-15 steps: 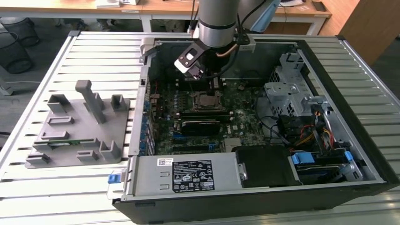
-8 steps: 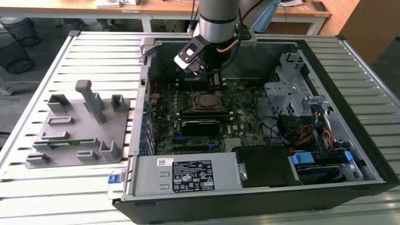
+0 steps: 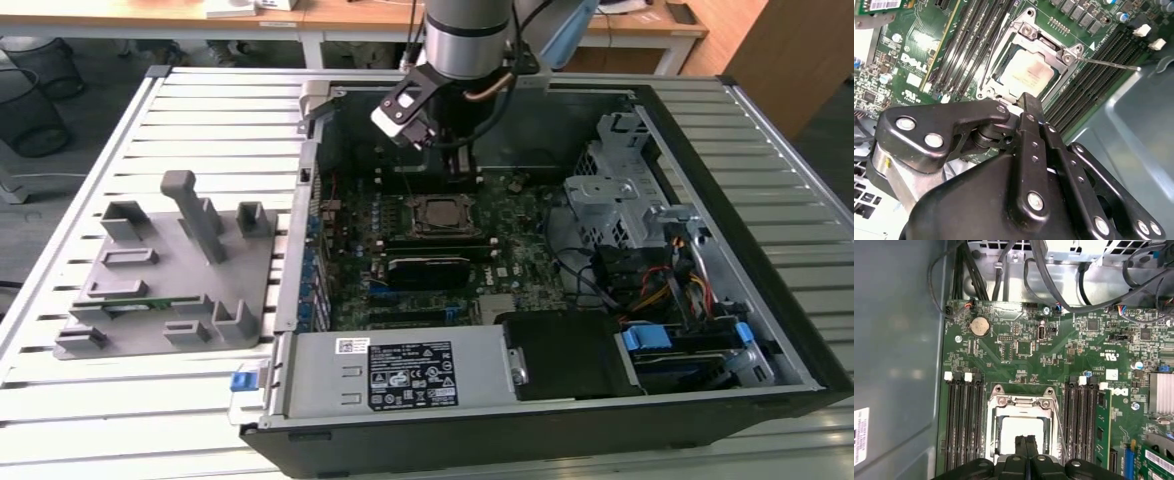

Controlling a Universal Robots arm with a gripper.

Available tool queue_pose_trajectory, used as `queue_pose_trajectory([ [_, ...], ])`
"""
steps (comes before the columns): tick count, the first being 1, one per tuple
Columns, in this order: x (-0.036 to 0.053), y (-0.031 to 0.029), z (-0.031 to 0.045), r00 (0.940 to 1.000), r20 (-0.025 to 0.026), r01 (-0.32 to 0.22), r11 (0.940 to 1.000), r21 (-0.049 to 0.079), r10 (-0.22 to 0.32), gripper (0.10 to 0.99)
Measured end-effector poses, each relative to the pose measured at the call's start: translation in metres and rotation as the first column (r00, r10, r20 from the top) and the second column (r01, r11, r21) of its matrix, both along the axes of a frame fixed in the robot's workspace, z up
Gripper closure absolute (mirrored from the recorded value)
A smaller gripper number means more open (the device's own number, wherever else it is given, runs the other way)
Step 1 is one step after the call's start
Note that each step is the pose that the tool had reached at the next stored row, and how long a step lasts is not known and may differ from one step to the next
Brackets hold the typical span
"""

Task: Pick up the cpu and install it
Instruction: 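Install the first cpu locking lever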

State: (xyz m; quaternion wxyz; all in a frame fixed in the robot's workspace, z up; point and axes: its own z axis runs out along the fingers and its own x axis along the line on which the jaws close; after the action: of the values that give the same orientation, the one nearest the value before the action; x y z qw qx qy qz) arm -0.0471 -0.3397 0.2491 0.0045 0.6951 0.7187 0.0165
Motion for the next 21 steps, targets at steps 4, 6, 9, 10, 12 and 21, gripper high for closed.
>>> queue_pose_trajectory([
  [4,0.0000,0.0000,0.0096,1.0000,0.0000,0.000,1.0000,-0.001,0.000,0.980],
  [6,0.0000,0.0000,0.0149,1.0000,0.0000,0.000,1.0000,-0.001,0.000,0.980],
  [9,0.0000,0.0000,0.0237,1.0000,0.0001,0.000,1.0000,-0.001,0.000,0.980],
  [10,0.0000,0.0000,0.0265,1.0000,0.0001,0.000,1.0000,-0.001,0.000,0.980],
  [12,0.0000,0.0000,0.0337,1.0000,0.0000,0.000,1.0000,-0.001,0.000,0.980],
  [21,-0.0002,0.0000,0.0350,0.9913,-0.0003,-0.132,0.9912,-0.007,0.132,0.980],
])
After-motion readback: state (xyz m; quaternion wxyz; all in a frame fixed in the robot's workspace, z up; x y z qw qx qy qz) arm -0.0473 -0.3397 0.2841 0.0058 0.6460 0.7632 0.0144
